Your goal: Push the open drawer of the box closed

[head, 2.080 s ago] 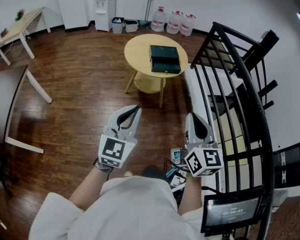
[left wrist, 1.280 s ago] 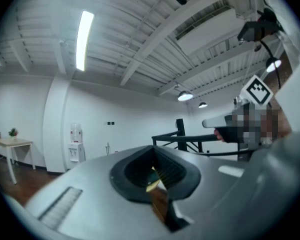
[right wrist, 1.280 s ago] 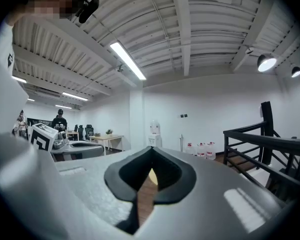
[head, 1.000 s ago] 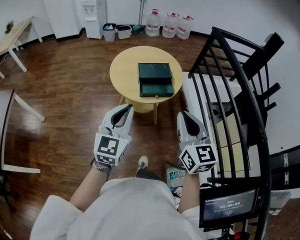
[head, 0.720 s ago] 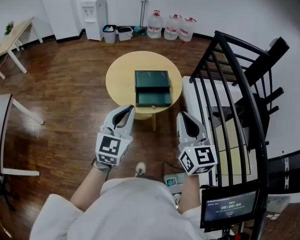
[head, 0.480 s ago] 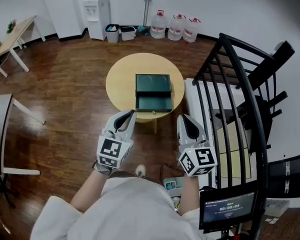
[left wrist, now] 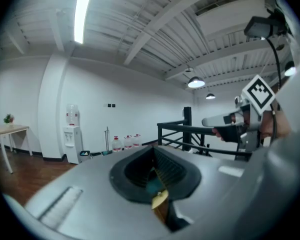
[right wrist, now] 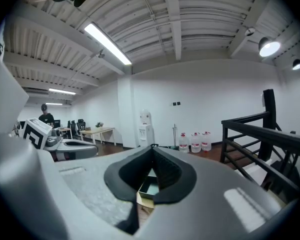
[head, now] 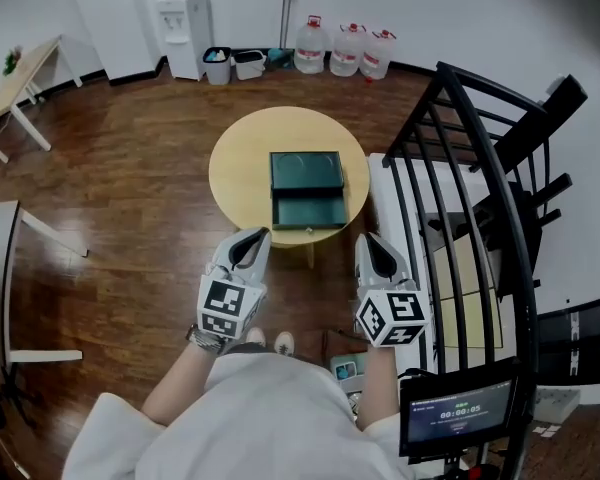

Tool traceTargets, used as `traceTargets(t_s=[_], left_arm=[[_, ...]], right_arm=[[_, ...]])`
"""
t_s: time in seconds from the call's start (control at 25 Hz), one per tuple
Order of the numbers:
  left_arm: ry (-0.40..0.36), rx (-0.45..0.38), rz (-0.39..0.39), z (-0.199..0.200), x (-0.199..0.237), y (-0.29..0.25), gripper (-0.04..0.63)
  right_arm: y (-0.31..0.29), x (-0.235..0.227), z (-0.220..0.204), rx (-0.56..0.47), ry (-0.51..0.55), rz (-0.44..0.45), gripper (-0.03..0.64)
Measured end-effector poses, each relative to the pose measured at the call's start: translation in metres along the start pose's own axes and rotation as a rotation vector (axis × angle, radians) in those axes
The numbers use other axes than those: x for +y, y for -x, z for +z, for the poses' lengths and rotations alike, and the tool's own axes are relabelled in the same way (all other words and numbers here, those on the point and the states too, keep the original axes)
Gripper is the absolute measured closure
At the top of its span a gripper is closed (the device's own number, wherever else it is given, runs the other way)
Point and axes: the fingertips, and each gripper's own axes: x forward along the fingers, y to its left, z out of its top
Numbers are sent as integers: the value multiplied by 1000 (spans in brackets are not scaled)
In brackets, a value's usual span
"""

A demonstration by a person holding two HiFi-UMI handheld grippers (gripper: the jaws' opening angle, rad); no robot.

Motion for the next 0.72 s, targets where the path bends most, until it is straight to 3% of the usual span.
traceTargets(t_s=[0.12, 0.4, 0.56, 0.72], left_arm=[[-3, 3, -30, -5, 4, -1, 583], [17, 44, -19, -27, 33, -1, 549], [43, 70, 6, -49, 46, -4, 540], [46, 107, -29, -77, 37, -22, 506]], right_arm=[[-1, -8, 1, 12, 30, -41, 614], [0, -31, 7, 1, 46, -125, 614], [-7, -42, -18, 58, 11, -122, 567], [-34, -48, -36, 95, 42, -79, 536]])
